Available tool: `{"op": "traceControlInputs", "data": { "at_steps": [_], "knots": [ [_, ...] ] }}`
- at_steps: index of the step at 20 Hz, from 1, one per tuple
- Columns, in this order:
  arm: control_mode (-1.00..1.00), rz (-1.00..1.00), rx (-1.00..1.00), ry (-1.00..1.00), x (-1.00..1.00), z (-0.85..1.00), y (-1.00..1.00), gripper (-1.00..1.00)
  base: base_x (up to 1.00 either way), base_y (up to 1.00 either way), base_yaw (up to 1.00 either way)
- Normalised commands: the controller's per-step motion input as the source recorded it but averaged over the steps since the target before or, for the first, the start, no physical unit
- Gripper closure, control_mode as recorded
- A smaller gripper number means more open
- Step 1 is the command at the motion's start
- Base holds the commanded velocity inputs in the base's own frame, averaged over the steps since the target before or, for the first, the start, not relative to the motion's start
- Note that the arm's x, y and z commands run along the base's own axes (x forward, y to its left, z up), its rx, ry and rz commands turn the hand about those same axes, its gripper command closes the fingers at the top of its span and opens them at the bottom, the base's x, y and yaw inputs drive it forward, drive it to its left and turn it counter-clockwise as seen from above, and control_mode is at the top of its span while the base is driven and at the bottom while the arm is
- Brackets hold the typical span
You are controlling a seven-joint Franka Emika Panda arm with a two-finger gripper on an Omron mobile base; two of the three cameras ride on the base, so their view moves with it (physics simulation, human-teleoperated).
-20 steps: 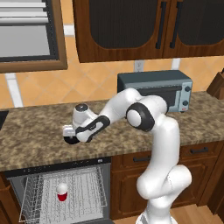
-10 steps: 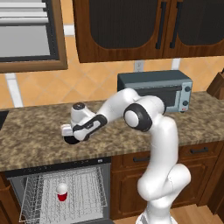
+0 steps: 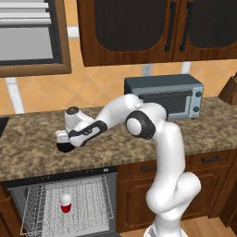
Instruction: Pick up the cup and bowl from the counter, place them in the dishwasher, and close the dishwasher door.
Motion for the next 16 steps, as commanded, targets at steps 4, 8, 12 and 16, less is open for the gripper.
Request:
{"op": "traceControlInputs", "data": {
  "at_steps": [4,8,12,16],
  "knots": [
    [-1.0,0.0,-0.03,-0.01,-1.0,0.0,0.01,1.0,0.0,0.0,0.0],
    [-1.0,0.0,0.0,0.0,-1.0,-0.01,0.0,1.0,0.0,0.0,0.0],
    [-1.0,-0.08,0.02,0.0,-1.0,-0.08,0.02,1.0,0.0,0.0,0.0],
    [-1.0,-0.24,0.18,0.0,-1.0,-0.01,-0.09,1.0,0.0,0.0,0.0]
  ]
}}
